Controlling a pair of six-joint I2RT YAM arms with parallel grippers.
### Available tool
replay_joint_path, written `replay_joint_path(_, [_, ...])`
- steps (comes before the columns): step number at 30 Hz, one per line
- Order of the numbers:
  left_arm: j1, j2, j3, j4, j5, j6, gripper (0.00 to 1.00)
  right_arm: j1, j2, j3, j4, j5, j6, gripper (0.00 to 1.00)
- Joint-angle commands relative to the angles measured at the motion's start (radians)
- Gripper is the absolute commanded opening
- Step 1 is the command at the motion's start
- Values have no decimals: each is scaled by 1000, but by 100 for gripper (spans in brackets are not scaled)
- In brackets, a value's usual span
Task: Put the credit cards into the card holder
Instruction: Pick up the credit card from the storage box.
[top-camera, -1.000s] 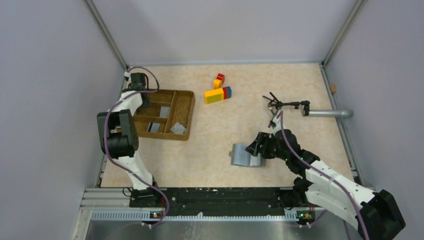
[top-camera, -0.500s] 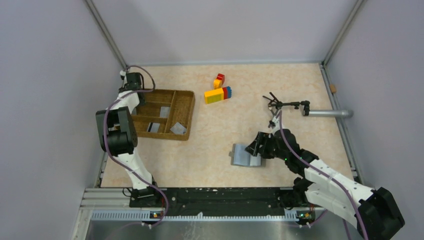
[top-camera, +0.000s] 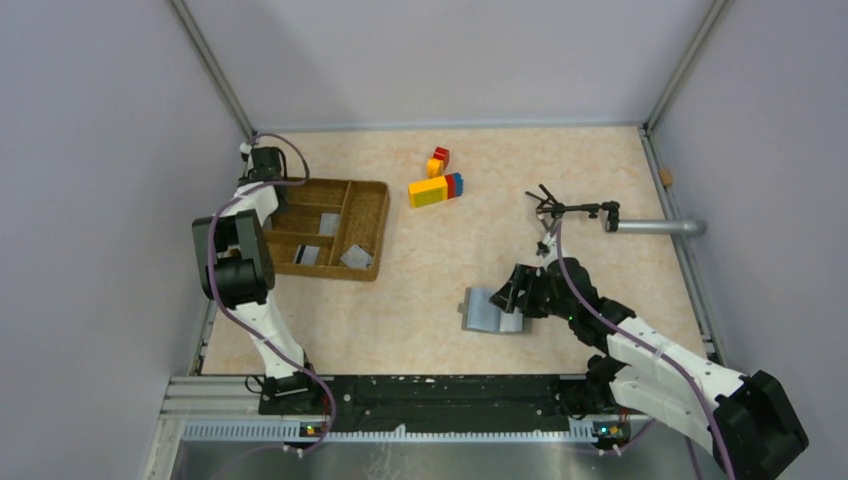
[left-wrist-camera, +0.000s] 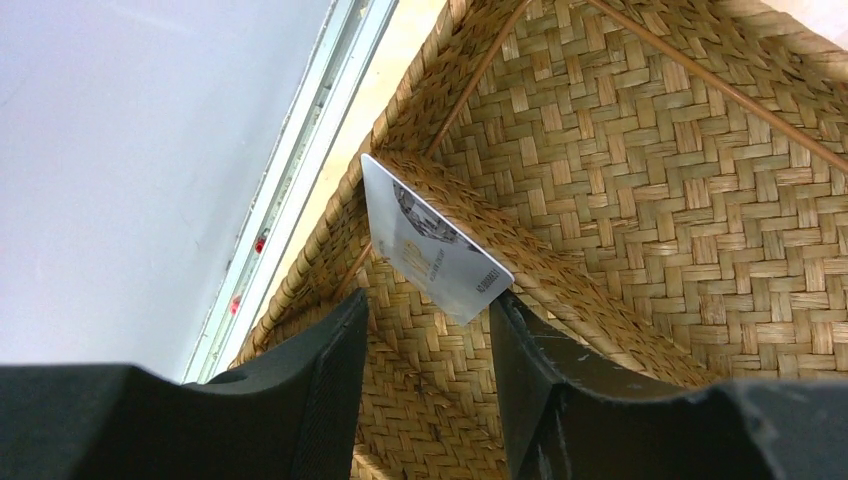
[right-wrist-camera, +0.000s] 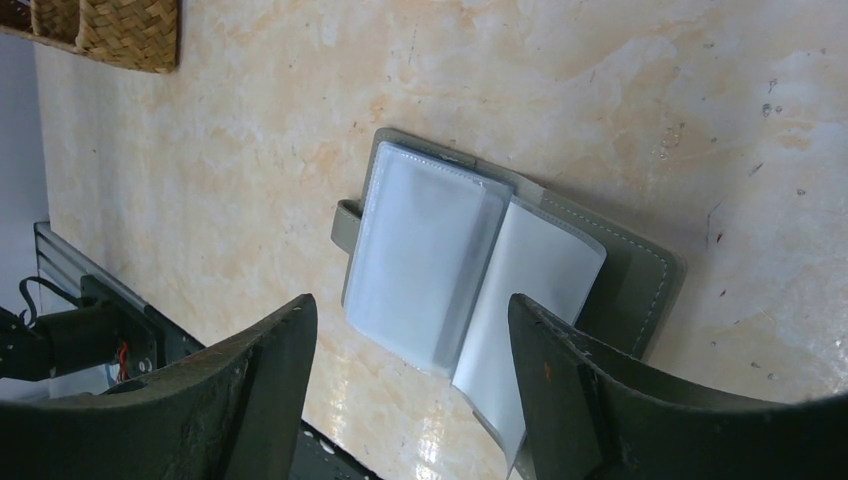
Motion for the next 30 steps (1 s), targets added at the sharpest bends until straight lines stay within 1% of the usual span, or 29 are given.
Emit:
replay_joint_path(1, [21,-1,25,55,-26,11,49,-8,1,9,35,-7,-1,69])
replay_joint_path(6, [28,-18,20,60,-19,6,46,-8,2,9,32,-3,-2,69])
replay_joint_path(9, [30,-31,11,68,-29,4,42,-8,4,6,37,-2,-2,69])
replay_joint_path(17, [32,-65,-24,95,-70,6,40,-8,8,1,41,-2,-1,69])
replay_joint_path(21, [37,-79,-39,106,-79,7,37,-9,8,-2,44,-1,-2,69])
replay_joint_path(23, [42,-84,-46,112,-80,5,33,-9,9,-5,45,-1,-2,69])
replay_joint_path(30, [52,-98,-63,141,-81,10,27,-9,14,-8,47,2,-2,69])
